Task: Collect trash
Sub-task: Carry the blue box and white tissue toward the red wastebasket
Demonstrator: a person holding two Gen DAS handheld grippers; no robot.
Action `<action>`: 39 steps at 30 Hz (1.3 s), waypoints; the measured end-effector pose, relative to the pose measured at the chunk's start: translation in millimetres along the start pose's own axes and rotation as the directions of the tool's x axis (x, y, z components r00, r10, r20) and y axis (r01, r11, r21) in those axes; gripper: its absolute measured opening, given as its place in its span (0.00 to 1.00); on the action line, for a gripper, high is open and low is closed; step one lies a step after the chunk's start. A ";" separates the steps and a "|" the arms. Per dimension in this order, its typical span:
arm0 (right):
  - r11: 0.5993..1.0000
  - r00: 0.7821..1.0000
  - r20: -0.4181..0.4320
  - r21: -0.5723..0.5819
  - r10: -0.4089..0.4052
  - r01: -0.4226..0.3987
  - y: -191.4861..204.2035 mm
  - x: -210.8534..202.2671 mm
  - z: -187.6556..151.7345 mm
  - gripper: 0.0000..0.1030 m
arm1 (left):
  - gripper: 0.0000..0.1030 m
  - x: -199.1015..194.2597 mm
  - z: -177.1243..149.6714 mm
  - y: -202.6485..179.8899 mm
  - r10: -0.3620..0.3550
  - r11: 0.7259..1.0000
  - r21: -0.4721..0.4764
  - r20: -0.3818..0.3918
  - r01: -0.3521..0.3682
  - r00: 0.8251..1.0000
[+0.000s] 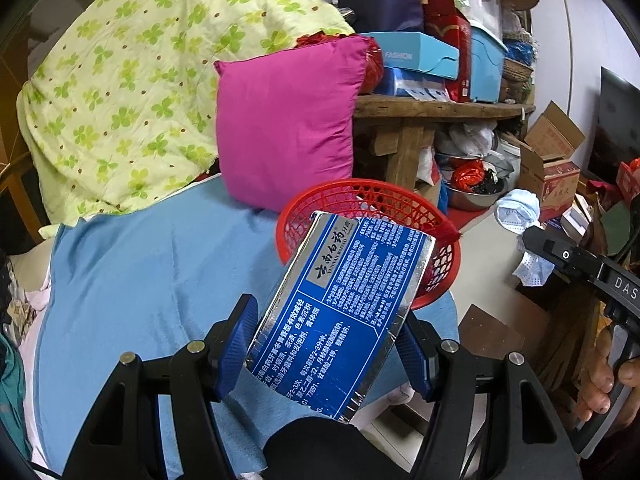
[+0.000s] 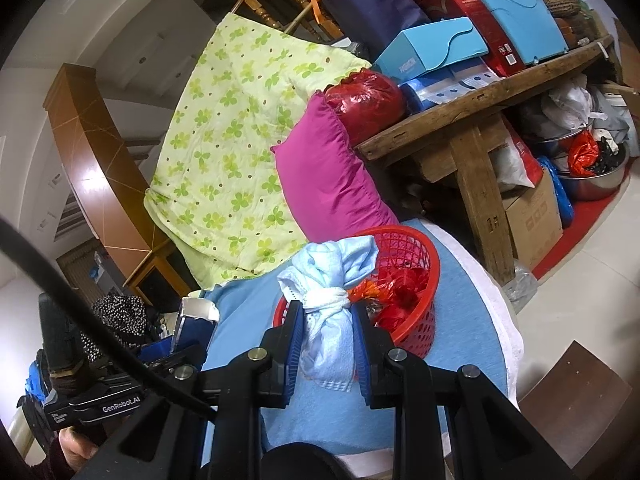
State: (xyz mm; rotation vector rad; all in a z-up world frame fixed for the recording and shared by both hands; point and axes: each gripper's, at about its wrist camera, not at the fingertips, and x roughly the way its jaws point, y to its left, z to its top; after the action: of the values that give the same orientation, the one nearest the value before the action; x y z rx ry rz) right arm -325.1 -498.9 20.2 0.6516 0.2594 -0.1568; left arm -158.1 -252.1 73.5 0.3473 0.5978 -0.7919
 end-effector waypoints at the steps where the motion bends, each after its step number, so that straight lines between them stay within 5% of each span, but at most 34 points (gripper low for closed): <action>1: 1.000 1.000 -0.003 -0.002 0.001 -0.001 1.6 1.1 -0.9 0.25 | 0.66 -0.8 -0.4 0.9 0.000 1.000 -0.001 0.002 0.000 1.000; 39: 1.000 0.999 -0.029 0.012 0.013 -0.012 0.2 14.4 -5.3 0.25 | 0.66 2.7 0.1 10.9 0.013 1.000 -0.015 0.007 -0.013 1.000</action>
State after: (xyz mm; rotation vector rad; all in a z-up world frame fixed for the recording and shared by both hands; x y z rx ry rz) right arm -312.3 -496.4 12.1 0.6677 0.2826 -0.1368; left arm -148.3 -246.5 72.7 0.3341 0.5937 -0.7756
